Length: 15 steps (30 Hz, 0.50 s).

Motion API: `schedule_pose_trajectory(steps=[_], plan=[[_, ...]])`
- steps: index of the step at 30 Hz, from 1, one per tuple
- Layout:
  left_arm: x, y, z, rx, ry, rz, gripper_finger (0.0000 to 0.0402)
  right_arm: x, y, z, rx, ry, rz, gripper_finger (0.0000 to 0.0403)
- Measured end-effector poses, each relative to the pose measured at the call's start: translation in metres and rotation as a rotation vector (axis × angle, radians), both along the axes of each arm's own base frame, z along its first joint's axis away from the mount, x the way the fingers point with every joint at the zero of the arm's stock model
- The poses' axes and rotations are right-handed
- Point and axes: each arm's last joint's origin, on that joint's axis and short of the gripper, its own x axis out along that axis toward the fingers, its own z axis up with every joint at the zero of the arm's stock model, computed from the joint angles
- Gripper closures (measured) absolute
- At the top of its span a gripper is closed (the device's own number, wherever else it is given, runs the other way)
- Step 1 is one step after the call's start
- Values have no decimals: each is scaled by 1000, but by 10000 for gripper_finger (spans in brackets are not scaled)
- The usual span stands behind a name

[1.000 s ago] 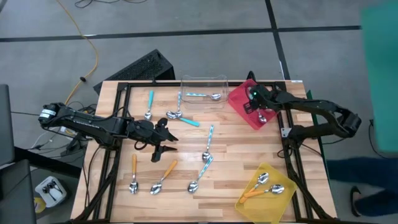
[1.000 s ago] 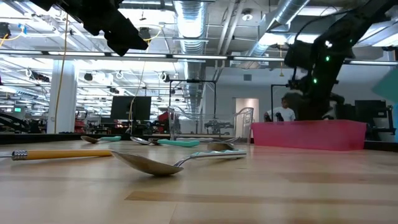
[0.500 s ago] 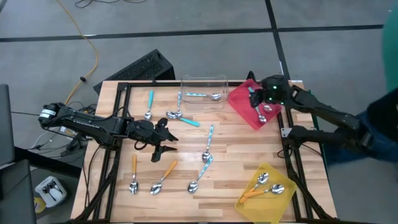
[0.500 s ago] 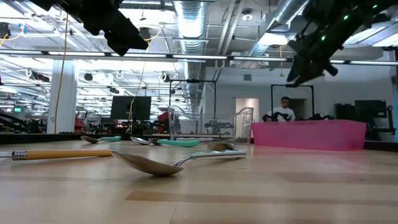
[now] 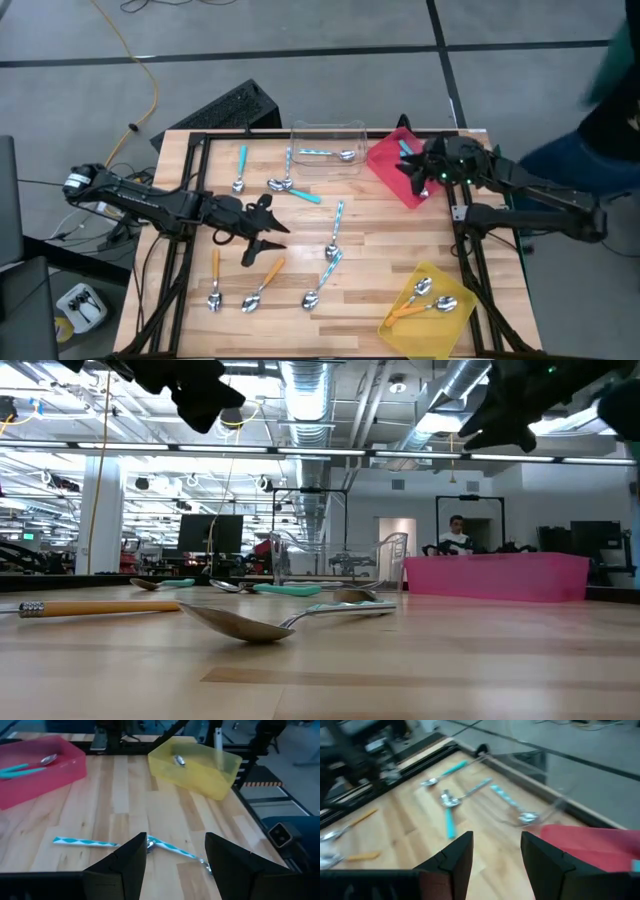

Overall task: Sort silverware by color (type)
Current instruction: Put the white-blue spoon into the transparent bin

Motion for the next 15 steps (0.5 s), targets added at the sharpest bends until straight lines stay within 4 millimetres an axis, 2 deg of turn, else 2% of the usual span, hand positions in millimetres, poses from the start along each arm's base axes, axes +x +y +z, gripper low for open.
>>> schedule_pose_trajectory(steps=[5,10,15], plan=[[-2,-9,1,0,-10,-36,216,11,14,-2,30,-3,87,214],[-3,-19,3,5,-36,-55,216,30,27,-4,29,-14,189,214],[-4,-30,9,12,-111,-119,216,54,48,1,-100,-93,363,214]])
